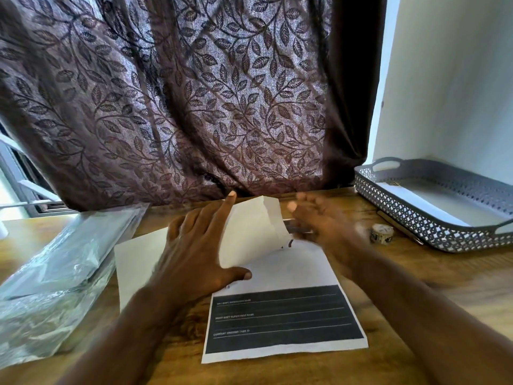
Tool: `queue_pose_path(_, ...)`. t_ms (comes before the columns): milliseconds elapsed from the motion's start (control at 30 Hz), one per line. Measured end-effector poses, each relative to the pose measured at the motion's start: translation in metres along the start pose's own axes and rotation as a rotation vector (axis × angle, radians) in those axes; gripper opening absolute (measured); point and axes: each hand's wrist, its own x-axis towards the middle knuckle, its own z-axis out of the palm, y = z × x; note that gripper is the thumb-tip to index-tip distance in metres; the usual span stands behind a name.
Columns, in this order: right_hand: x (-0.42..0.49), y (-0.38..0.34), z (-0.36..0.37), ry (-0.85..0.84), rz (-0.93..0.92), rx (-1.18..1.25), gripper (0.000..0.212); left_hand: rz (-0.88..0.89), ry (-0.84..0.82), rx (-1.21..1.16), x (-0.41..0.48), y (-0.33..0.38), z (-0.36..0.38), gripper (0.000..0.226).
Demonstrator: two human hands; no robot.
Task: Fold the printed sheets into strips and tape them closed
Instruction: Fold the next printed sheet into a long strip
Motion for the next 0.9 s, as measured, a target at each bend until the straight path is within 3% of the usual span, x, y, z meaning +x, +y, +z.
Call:
queue_pose_path(33, -0.002, 0.004, 0.005, -0.088, 0.099, 0.043, 0.085, -0.004, -0.001, -0.002, 0.000, 0.000, 0.000, 0.133)
queue_pose_path(100, -0.004, 0.009, 0.016, -0.212, 0.208, 0.144, 0.090, -0.004, 0.002, 0.001, 0.000, 0.001, 0.000, 0.133)
queue_pose_path(333, 0.001, 0.018, 0.027, -0.107, 0.149, 0.130, 0.050, -0.090, -0.029, -0.108, 0.002, -0.007, -0.001, 0.127)
queue_pose_path(567, 0.014, 0.016, -0.001, 0.100, 0.108, 0.351, 0.023, -0.500, 0.049, -0.760, 0.006, -0.029, -0.013, 0.081)
queue_pose_path(700, 0.020, 0.019, -0.012, 0.184, 0.080, 0.355, 0.020, -0.643, -0.221, -1.395, 0.005, -0.007, -0.015, 0.069)
queue_pose_path(800, 0.020, 0.021, -0.010, 0.145, 0.083, 0.305, 0.022, -0.596, -0.344, -1.528, 0.006, 0.011, -0.011, 0.048)
queue_pose_path(900, 0.015, 0.020, 0.000, 0.025, 0.123, 0.241, 0.023, -0.567, -0.319, -1.568, 0.007, 0.018, -0.007, 0.044)
